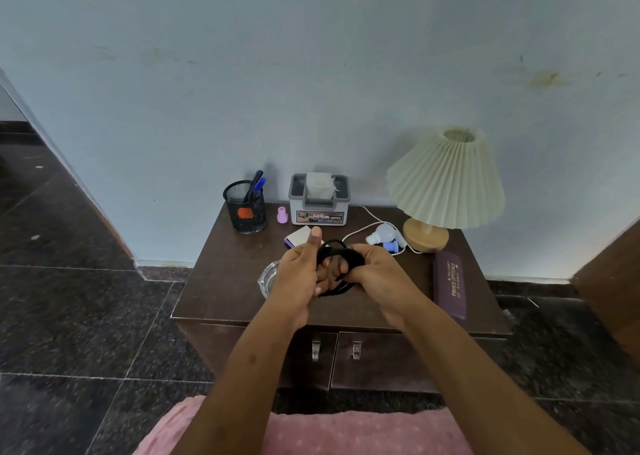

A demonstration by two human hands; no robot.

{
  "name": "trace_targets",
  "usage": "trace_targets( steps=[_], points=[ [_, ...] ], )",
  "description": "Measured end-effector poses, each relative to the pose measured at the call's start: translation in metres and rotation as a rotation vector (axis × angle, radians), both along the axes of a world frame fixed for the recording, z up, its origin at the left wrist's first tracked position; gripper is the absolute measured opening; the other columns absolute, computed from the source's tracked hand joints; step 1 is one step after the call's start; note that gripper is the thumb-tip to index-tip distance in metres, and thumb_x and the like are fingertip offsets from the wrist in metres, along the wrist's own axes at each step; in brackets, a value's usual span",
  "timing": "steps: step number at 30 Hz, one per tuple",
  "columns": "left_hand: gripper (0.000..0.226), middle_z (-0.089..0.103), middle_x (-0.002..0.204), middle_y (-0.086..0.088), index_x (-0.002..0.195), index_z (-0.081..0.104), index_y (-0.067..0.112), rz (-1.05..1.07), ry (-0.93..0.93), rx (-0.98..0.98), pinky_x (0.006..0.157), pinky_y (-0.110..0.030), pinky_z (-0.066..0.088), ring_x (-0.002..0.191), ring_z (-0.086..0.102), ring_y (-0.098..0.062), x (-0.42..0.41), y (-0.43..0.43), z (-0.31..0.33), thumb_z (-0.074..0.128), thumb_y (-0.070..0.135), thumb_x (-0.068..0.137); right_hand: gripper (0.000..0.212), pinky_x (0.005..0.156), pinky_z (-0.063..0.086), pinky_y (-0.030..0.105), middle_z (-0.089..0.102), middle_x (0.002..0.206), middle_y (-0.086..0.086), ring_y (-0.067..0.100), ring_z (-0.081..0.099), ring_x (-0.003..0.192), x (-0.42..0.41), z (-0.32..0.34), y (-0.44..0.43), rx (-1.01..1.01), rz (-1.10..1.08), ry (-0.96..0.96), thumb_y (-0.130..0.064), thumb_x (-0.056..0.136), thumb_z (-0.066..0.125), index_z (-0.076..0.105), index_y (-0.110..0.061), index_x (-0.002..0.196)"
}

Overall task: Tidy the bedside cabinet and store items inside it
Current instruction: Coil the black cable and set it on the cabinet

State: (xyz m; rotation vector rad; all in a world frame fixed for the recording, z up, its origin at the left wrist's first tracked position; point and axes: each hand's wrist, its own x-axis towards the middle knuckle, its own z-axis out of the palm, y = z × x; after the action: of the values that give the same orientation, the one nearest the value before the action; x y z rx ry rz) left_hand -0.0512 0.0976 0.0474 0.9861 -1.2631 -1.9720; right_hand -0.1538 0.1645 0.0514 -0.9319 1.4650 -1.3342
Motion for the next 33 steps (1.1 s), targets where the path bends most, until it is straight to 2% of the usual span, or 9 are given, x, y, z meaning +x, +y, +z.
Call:
trace_targets(
  steps=[2, 4, 6, 10, 17, 20, 25, 29, 33],
  points=[
    [0.054, 0.051, 0.051, -0.011, 0.055, 0.045, 0.01, -0.003, -0.014, -0.038, 0.049, -0.025, 0.032, 0.027, 0.027, -0.006, 0.003, -0.002, 0.003, 0.041, 0.046, 0.096, 0.04, 0.071, 0.055, 0.027, 0.06, 0.067, 0.005, 0.015, 0.059, 0.065, 0.003, -0.002, 0.0, -0.07, 0.004, -0.036, 0.024, 0.077, 0.045, 0.053, -0.012, 0.062],
    [0.053, 0.055, 0.047, -0.005, 0.056, 0.043, 0.01, 0.014, -0.002, -0.008, 0.047, -0.024, 0.032, 0.026, 0.03, -0.005, 0.007, -0.005, 0.007, 0.041, 0.046, 0.096, 0.032, 0.069, 0.056, 0.024, 0.065, 0.07, 0.001, 0.013, 0.063, 0.068, 0.003, -0.001, 0.001, -0.105, 0.034, -0.04, 0.018, 0.08, 0.055, 0.061, -0.012, 0.072],
    [0.052, 0.05, 0.04, 0.0, 0.058, 0.042, 0.01, 0.034, 0.019, 0.063, 0.047, -0.025, 0.033, 0.024, 0.029, -0.005, 0.009, -0.007, 0.009, 0.042, 0.046, 0.095, 0.022, 0.067, 0.054, 0.023, 0.068, 0.081, 0.002, 0.013, 0.066, 0.073, 0.002, 0.0, 0.002, -0.108, 0.046, -0.067, 0.007, 0.078, 0.067, 0.065, -0.014, 0.085],
    [0.051, 0.038, 0.03, 0.004, 0.06, 0.039, 0.01, 0.014, 0.064, 0.197, 0.049, -0.027, 0.032, 0.022, 0.027, -0.006, 0.009, -0.004, 0.014, 0.041, 0.048, 0.095, 0.036, 0.074, 0.052, 0.038, 0.062, 0.096, 0.004, 0.017, 0.061, 0.074, 0.003, -0.002, 0.003, -0.135, 0.01, -0.139, -0.011, 0.073, 0.076, 0.061, -0.027, 0.101],
    [0.055, 0.025, 0.037, 0.006, 0.058, 0.041, 0.013, -0.063, 0.068, 0.117, 0.048, -0.024, 0.04, 0.029, 0.021, -0.007, 0.011, -0.007, 0.013, 0.041, 0.058, 0.089, 0.007, 0.06, 0.053, 0.025, 0.065, 0.078, -0.01, 0.006, 0.061, 0.063, 0.008, 0.004, 0.005, -0.307, -0.082, -0.207, -0.028, 0.075, 0.064, 0.07, -0.028, 0.08],
    [0.055, 0.025, 0.041, 0.005, 0.058, 0.042, 0.013, -0.09, 0.035, 0.068, 0.047, -0.023, 0.042, 0.032, 0.021, -0.008, 0.013, -0.007, 0.01, 0.042, 0.062, 0.085, 0.033, 0.063, 0.053, 0.025, 0.068, 0.077, -0.008, 0.006, 0.063, 0.068, 0.006, 0.009, 0.005, -0.298, -0.129, -0.273, -0.046, 0.08, 0.048, 0.07, -0.023, 0.073],
    [0.054, 0.023, 0.045, 0.006, 0.06, 0.042, 0.015, -0.189, 0.009, 0.057, 0.051, -0.022, 0.046, 0.035, 0.02, -0.008, 0.014, -0.006, 0.009, 0.041, 0.065, 0.081, 0.044, 0.06, 0.049, 0.026, 0.068, 0.082, 0.003, 0.017, 0.066, 0.069, -0.007, 0.009, 0.005, -0.187, -0.229, -0.297, -0.046, 0.092, 0.038, 0.064, -0.015, 0.076],
    [0.047, 0.026, 0.041, 0.009, 0.065, 0.042, 0.014, -0.239, 0.026, 0.023, 0.054, -0.023, 0.05, 0.032, 0.023, -0.005, 0.003, 0.003, 0.007, 0.041, 0.055, 0.088, 0.046, 0.055, 0.039, 0.027, 0.061, 0.07, 0.003, 0.007, 0.058, 0.046, -0.011, 0.003, 0.0, -0.026, -0.42, -0.275, -0.045, 0.098, 0.036, 0.061, -0.015, 0.074],
    [0.043, 0.029, 0.042, 0.008, 0.067, 0.042, 0.014, -0.265, 0.028, 0.027, 0.058, -0.025, 0.051, 0.033, 0.026, -0.005, -0.002, 0.01, 0.001, 0.043, 0.049, 0.092, 0.033, 0.057, 0.044, 0.029, 0.056, 0.062, -0.001, 0.003, 0.049, 0.036, -0.013, -0.001, -0.004, 0.158, -0.463, -0.385, -0.036, 0.096, 0.049, 0.058, -0.014, 0.073]
  ],
)
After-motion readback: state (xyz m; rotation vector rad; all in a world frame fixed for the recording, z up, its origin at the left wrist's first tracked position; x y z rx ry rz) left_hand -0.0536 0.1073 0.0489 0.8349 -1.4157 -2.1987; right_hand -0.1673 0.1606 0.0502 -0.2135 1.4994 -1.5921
